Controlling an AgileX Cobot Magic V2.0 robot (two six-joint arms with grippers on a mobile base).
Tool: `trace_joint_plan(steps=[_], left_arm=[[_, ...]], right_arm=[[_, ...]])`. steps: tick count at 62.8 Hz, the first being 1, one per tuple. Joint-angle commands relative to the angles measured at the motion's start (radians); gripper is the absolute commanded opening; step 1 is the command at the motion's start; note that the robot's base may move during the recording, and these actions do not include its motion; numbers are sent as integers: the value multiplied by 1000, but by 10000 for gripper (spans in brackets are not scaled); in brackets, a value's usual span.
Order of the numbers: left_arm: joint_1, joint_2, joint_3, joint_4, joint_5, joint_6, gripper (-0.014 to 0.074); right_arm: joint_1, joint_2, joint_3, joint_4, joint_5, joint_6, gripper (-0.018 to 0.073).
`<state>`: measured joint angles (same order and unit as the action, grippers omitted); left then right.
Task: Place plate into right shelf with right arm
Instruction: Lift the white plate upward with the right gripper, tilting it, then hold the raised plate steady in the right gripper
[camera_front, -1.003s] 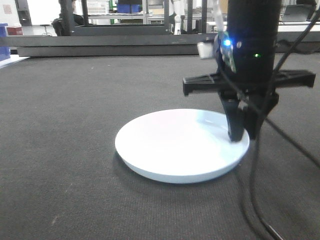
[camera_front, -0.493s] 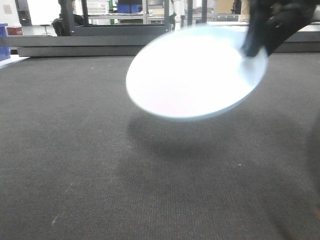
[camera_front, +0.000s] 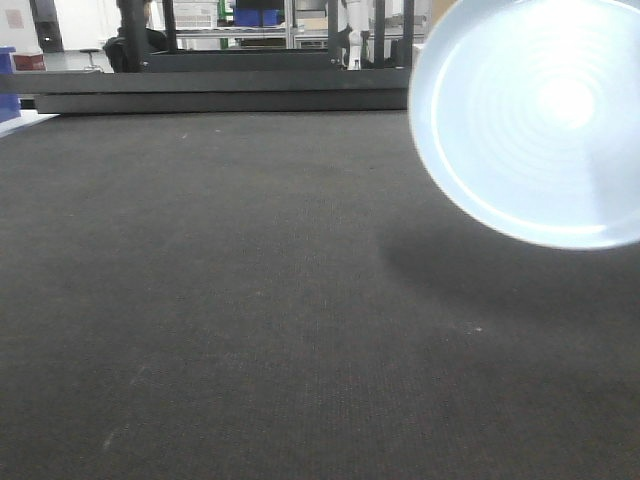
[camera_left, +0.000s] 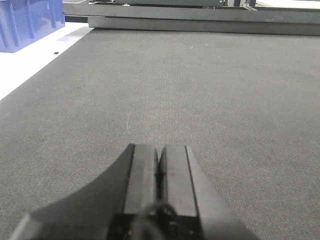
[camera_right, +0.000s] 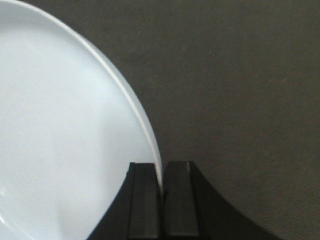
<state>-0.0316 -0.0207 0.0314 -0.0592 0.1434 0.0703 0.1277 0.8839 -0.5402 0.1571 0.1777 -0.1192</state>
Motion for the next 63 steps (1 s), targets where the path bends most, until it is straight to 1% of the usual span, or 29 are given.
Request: trace_joint_plan(steps=[1, 6, 14, 22, 39, 47, 63], left_arm=[[-8, -2, 8, -4, -87, 3, -47], [-8, -2, 8, -4, -87, 3, -47], [-8, -2, 8, -4, -87, 3, -47], [-8, -2, 8, -4, -87, 3, -47], [-8, -2, 8, -4, -87, 3, -47], [-8, -2, 8, -4, -87, 3, -47], [-8, -2, 8, -4, -87, 3, -47]], right_arm=[[-17, -77, 53, 44, -198, -91, 52], [-18, -147, 135, 52, -269, -93, 52], [-18, -272, 213, 63, -284, -91, 52], [-18, -415, 253, 70, -252, -91, 52], [-18, -671, 256, 70, -163, -90, 52], [-18, -726, 256, 71, -159, -89, 52], [-18, -732, 256, 72, -162, -89, 52]])
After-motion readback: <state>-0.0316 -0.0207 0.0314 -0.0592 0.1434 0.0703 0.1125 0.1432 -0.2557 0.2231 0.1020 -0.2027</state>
